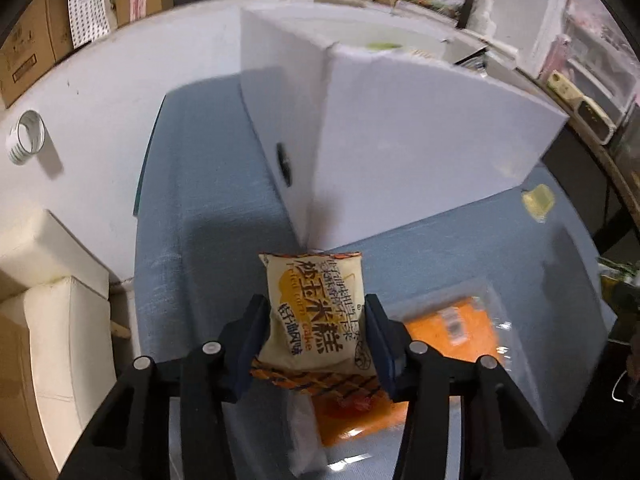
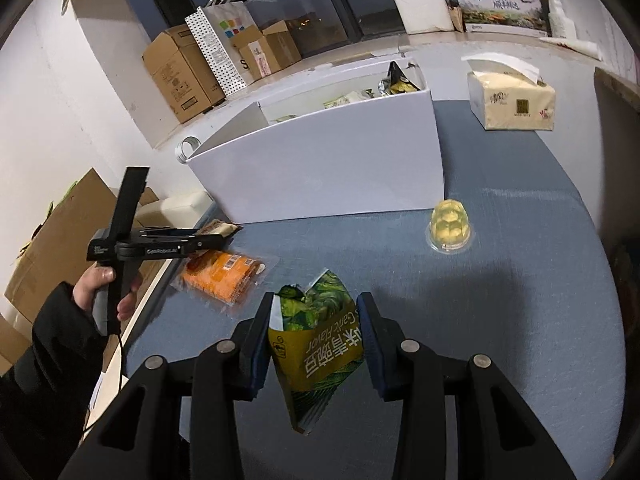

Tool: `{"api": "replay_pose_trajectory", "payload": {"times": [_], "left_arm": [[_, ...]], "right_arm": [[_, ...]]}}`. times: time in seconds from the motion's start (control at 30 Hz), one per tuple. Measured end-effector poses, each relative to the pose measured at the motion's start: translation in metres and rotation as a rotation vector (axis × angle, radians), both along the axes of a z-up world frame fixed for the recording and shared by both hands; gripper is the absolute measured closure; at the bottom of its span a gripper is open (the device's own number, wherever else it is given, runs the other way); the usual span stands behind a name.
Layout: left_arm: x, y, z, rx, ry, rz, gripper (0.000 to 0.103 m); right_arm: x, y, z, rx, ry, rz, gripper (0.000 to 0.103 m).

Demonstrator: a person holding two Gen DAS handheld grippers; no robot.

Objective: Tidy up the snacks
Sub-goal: 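Grasp the green-yellow packet with the right tool while the left grasps the yellow-white cake packet, then lower both packets into the white box and open both tools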

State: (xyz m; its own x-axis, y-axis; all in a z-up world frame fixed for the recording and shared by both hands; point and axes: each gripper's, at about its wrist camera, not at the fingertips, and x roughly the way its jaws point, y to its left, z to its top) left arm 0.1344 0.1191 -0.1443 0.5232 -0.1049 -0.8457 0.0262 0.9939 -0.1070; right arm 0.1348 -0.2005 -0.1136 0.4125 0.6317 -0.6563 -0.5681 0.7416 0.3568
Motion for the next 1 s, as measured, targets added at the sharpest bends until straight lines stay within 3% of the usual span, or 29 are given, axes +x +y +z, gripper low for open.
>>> {"api": "replay_pose_trajectory", "payload": {"times": [0.27, 0.47, 0.77, 1.0], "left_arm": [[-0.045, -0.029, 0.059, 0.021, -0.156, 0.013, 0.050], [-0.062, -0.049, 0.104, -0.042, -0.269, 0.026, 0.050], [-0.028, -0.058, 0.168, -0.016, -0.422, 0.067, 0.050], [0.023, -0.048, 0.181, 0.003, -0.444, 0.086, 0.050]], "right_arm": [[-0.007, 0.002, 0.009, 0.000, -0.026, 0.009, 0.060], [-0.004, 0.005, 0.039, 0.036, -0.092, 0.019, 0.060], [0.026, 0.029, 0.094, 0.096, -0.198, 0.017, 0.059], [0.071, 0.059, 0.116, 0.088, -0.234, 0.021, 0.059]]}}
